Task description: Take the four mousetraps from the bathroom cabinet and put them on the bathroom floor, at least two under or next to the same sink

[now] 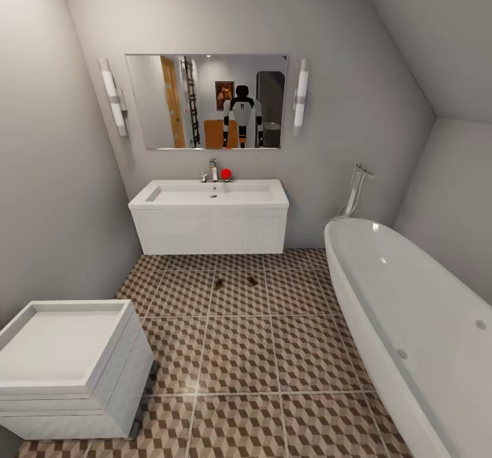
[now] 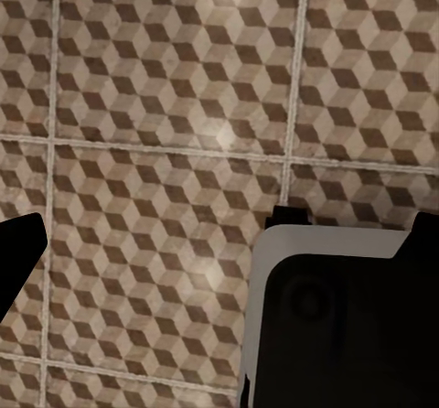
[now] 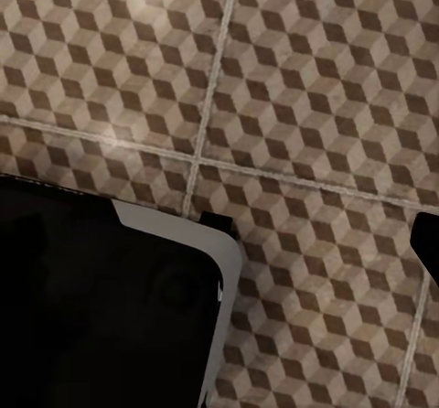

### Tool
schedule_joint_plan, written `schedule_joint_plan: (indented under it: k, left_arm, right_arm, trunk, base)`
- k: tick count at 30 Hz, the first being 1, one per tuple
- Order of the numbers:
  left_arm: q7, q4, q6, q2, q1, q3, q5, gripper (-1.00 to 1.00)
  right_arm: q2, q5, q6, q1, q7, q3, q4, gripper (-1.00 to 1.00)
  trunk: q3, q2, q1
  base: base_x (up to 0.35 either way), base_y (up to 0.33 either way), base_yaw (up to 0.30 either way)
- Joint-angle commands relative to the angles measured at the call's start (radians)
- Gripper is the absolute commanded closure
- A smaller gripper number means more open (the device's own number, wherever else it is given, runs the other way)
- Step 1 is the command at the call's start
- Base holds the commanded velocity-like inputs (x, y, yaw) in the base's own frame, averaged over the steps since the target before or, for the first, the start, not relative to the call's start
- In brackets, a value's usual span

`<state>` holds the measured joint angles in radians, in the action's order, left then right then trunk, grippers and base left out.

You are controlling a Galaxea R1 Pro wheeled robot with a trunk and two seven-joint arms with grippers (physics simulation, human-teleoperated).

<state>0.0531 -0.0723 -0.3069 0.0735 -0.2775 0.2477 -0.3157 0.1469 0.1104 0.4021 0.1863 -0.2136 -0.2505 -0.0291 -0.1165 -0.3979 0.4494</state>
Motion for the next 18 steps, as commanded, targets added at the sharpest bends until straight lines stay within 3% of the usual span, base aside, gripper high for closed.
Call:
schedule_joint_plan:
  k: [1,18]
  left_arm:
    - [0.001,-0.003,-0.006,-0.001,-0.002,0.008,-0.005,-1.0]
    - [0.0,-0.004,-0.012,-0.005,-0.002,0.008,-0.005,-1.0]
  right_arm:
    - [0.0,0.01,0.003,0.001,-0.006,-0.006,-0.001,-1.0]
    - [-0.011,0.01,0.004,0.001,-0.007,-0.007,-0.009,-1.0]
  trunk:
    - [-0.002,-0.002,0.001]
    - [-0.002,-0.002,0.001]
  base:
    - [0.0,0.0,0.0]
    - [0.0,0.0,0.0]
